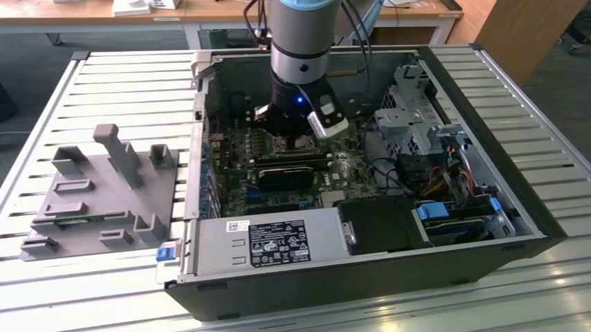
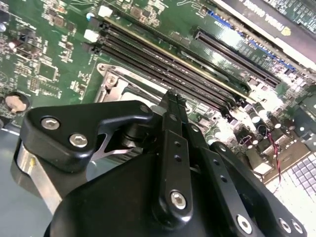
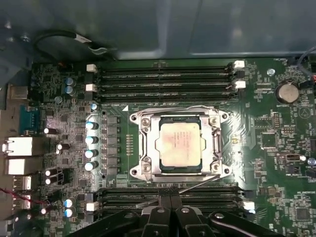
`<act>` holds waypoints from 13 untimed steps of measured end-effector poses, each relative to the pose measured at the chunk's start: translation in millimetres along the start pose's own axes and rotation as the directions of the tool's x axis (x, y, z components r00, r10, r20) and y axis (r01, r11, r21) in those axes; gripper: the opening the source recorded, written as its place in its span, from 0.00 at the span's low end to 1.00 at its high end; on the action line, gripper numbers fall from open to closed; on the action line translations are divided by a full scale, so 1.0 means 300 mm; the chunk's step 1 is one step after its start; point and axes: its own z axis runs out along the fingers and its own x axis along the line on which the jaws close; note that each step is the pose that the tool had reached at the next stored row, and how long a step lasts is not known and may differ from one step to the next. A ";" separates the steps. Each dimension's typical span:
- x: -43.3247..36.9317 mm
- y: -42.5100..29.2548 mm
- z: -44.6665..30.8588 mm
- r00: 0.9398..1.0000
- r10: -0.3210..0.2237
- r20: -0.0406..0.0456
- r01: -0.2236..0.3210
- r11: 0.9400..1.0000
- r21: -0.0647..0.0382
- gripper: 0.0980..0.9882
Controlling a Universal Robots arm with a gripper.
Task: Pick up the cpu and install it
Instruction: 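Install the second cpu locking lever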
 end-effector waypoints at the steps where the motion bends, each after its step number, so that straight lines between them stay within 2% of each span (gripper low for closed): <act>1: 0.001 -0.001 0.006 1.000 0.000 -0.001 0.000 1.000 0.000 0.01; 8: 0.000 -0.005 0.047 1.000 0.000 -0.003 0.000 1.000 0.000 0.01; 10: 0.000 -0.006 0.052 1.000 0.000 -0.004 0.000 1.000 -0.002 0.01; 11: 0.000 -0.007 0.052 1.000 0.000 -0.004 0.000 1.000 -0.005 0.01; 13: 0.000 -0.014 0.052 1.000 0.000 -0.005 0.000 1.000 -0.021 0.01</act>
